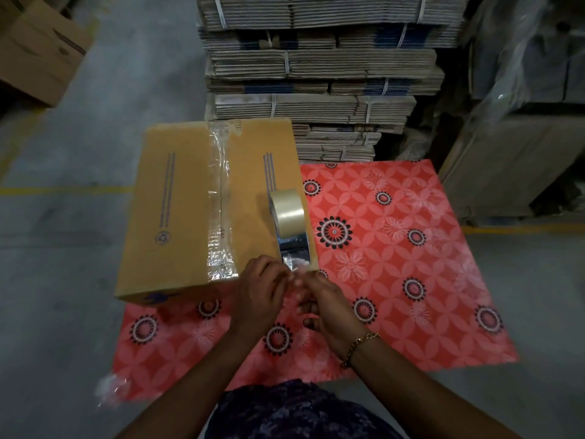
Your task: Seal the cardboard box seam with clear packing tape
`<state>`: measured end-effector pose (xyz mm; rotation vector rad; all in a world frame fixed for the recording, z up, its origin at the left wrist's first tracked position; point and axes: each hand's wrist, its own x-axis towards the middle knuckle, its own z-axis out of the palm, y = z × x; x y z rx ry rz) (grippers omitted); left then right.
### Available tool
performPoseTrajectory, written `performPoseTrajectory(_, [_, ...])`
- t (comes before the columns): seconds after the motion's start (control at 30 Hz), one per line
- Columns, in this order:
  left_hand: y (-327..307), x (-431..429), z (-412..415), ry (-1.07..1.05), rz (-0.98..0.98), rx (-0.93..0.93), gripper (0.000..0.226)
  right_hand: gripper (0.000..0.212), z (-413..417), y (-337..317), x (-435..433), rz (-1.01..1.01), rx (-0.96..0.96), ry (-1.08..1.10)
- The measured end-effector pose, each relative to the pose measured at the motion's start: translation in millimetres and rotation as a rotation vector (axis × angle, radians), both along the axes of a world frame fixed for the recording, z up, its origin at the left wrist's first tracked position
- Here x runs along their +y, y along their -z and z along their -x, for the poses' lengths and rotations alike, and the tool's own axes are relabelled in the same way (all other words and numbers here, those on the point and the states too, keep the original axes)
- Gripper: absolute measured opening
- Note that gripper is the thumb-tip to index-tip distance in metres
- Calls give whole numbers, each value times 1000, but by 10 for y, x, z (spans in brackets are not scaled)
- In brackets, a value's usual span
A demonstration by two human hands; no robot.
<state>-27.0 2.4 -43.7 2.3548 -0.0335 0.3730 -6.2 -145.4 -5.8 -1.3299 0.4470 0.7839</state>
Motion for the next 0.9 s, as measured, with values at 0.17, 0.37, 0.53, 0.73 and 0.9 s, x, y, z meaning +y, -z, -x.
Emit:
performPoseTrajectory(0.17, [30, 26, 1, 2, 149, 28, 7, 57, -29, 11, -149, 95, -206, -27])
performPoseTrajectory(0.37, [-2, -2, -7, 1, 269, 56, 8, 30, -122, 238, -507, 390, -722, -224])
performPoseTrajectory(0.53, [-27, 18, -21, 2, 285, 89, 10, 22, -255, 231, -461, 458, -925, -345])
performPoseTrajectory(0.73, [-50, 37, -34, 24, 233, 79, 8, 13, -362, 151, -429, 581, -1182, -447])
performPoseTrajectory(0.9, [-39, 37, -32, 18, 234, 85, 14, 9, -449, 116, -436, 629, -1218, -533])
